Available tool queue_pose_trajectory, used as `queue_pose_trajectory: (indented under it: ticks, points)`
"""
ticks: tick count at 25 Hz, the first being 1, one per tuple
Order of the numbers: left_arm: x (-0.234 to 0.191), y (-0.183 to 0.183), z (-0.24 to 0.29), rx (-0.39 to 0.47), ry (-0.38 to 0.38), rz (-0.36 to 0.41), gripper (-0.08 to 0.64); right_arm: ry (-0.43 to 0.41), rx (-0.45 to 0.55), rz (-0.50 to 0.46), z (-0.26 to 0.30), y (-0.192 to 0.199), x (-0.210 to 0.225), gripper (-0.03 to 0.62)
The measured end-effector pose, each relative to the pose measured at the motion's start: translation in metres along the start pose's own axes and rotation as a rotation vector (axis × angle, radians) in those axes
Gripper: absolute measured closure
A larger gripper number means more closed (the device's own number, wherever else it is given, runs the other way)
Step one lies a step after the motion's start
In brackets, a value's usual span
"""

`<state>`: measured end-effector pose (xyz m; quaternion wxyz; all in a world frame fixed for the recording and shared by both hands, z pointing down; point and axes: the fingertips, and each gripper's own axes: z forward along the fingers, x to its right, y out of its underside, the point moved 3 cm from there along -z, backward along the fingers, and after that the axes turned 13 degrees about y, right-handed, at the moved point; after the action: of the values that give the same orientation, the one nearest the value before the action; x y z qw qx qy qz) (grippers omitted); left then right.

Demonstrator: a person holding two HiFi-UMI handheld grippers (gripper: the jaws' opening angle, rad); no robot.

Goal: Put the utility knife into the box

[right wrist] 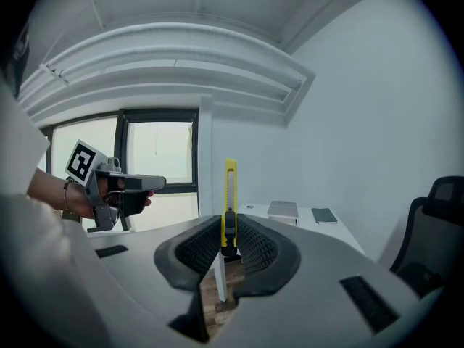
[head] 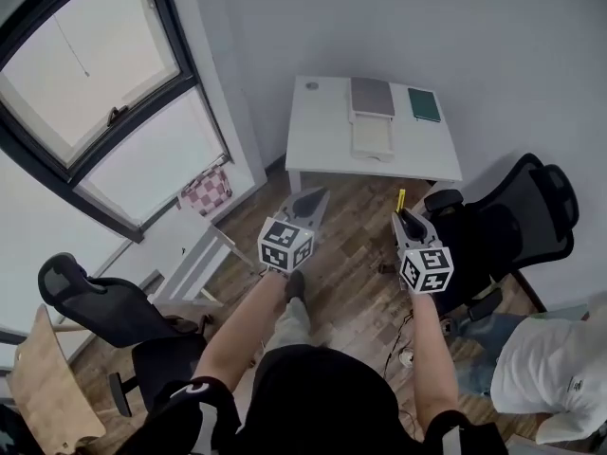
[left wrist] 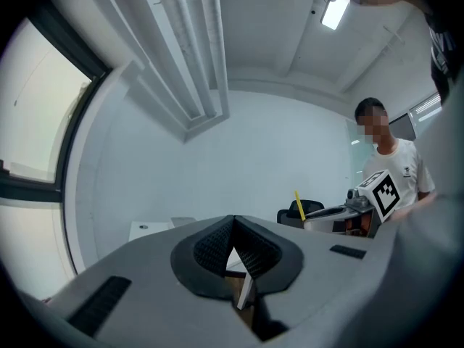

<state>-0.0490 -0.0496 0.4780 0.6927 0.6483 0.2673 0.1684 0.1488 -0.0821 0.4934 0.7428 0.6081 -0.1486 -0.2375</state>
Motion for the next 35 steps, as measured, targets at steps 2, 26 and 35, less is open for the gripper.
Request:
queue_pose_trajectory:
  ticks: [2, 26, 35]
  points:
    - [-0.024, -0.003, 0.019, -0.005, 0.016, 0.002, 0.535, 0.013, -0.005, 0.003, 0.028, -0.006, 0.008, 0.514]
    - [-0.242, -0.007, 0.14, -0.09, 0.129, -0.037, 0.535, 0.144, -0.082, 0.066, 0.257, -0.035, 0.033, 0.514]
    - [-0.265, -0.004, 0.163, -0.093, 0.138, -0.054, 0.535, 0.156, -0.125, 0.065, 0.29, -0.02, 0.045, 0.514]
